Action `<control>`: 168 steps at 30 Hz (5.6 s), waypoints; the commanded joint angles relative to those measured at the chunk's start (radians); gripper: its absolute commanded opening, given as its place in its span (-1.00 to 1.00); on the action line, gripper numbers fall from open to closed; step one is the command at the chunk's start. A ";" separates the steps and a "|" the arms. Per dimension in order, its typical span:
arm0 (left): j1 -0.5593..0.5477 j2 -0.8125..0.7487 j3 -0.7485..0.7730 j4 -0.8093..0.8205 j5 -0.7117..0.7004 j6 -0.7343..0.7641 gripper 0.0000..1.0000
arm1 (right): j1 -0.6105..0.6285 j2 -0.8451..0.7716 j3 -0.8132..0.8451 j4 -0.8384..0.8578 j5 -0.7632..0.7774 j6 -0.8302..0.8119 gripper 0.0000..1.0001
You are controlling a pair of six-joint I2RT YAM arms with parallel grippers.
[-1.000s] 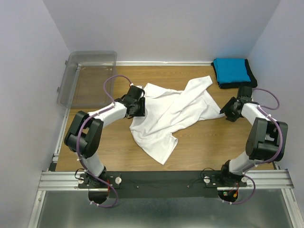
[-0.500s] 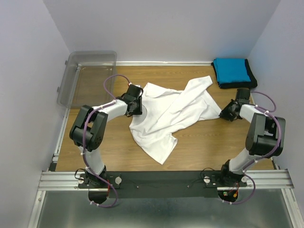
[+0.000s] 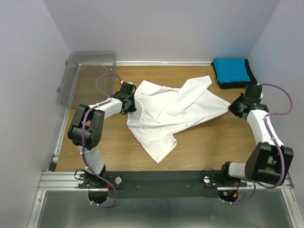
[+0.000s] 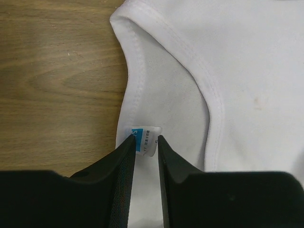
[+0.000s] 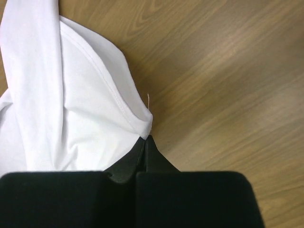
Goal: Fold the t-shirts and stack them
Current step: Flatten the tshirt out
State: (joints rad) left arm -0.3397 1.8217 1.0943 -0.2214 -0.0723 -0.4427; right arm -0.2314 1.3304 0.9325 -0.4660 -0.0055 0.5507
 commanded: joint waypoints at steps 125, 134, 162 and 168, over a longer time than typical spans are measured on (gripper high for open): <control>-0.143 -0.593 -0.099 -0.337 -0.252 -0.179 0.32 | 1.002 0.204 0.174 -0.008 0.185 -0.129 0.10; -0.162 -0.448 -0.111 -0.263 -0.198 -0.102 0.32 | 0.560 0.346 0.230 0.044 0.190 -0.104 0.07; -0.125 -0.270 -0.056 -0.101 -0.181 -0.094 0.32 | 0.285 0.354 0.116 0.055 0.221 -0.093 0.06; -0.101 -0.023 0.278 -0.147 -0.233 -0.079 0.30 | 0.285 0.481 0.375 0.069 0.141 -0.124 0.07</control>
State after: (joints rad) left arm -0.4637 1.6814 1.2060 -0.3447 -0.2520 -0.5209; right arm 0.0509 1.7428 1.1763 -0.4183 0.1909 0.4576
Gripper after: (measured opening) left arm 0.658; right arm 0.530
